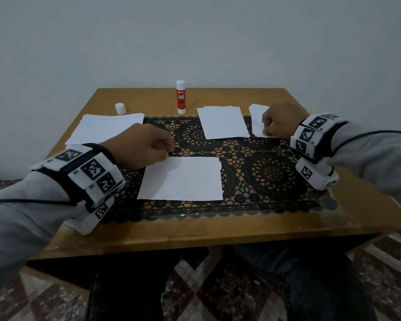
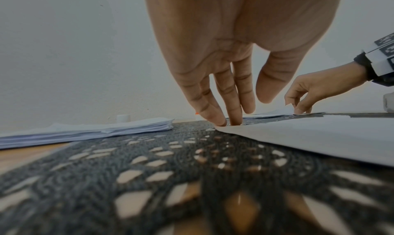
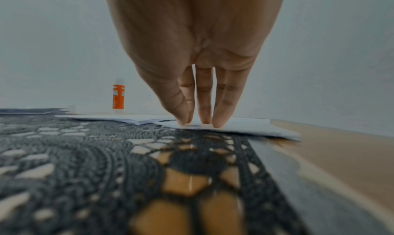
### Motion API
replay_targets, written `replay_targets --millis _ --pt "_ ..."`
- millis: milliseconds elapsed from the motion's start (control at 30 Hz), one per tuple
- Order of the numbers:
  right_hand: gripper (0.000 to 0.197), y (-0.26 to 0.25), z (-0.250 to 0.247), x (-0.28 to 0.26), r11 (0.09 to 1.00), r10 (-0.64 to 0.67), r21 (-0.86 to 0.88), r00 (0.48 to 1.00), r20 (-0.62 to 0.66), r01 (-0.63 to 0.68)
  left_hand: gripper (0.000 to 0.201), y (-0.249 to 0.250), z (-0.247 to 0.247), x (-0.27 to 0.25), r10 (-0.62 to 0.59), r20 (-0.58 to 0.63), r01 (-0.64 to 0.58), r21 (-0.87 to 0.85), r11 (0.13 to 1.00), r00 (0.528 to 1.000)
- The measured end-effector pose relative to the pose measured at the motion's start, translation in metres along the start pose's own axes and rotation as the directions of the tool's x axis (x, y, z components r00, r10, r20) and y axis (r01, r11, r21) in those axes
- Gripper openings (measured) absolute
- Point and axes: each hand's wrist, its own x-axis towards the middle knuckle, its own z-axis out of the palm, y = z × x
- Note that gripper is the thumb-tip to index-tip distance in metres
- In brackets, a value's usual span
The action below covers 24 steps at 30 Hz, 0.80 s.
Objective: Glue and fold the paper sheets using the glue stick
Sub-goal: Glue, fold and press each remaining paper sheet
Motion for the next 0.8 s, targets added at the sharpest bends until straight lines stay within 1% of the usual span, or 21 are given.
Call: replay_targets --millis 100,233,433,533,633,733,800 --pt "0.011 0.008 0.002 0.000 0.999 -0.012 0.045 0.999 -0.038 0.014 0.017 0.000 0.000 0.000 0.002 -0.002 -0.002 -0.008 1.000 1.000" --pt "0.007 0.013 0.005 0.001 0.992 -0.030 0.121 0.997 -0.072 0.038 0.017 0.000 0.000 -0.001 0.004 -0.005 -0.004 -0.010 1.000 1.000" --pt "0.008 0.016 0.006 0.002 0.991 -0.044 0.120 0.994 -0.103 0.057 0.016 0.000 0.000 -0.001 0.007 -0.011 -0.007 -0.006 1.000 1.000" --pt "0.010 0.014 0.005 0.001 0.991 -0.007 0.135 0.995 -0.100 0.020 0.016 0.001 0.000 -0.001 0.004 -0.009 -0.004 -0.012 1.000 1.000" --pt "0.021 0.010 0.004 0.001 0.989 0.031 0.150 0.994 -0.106 -0.015 0.016 0.000 0.000 -0.001 0.008 -0.013 -0.008 -0.016 1.000 1.000" --pt "0.022 0.008 0.001 -0.002 0.982 0.033 0.189 0.995 -0.094 -0.014 0.017 -0.001 0.001 0.000 0.005 -0.007 -0.005 -0.014 1.000 1.000" --pt "0.020 0.009 -0.002 -0.001 0.976 0.033 0.220 0.992 -0.118 -0.006 0.017 -0.001 0.000 0.000 0.008 -0.009 -0.008 -0.011 1.000 1.000"
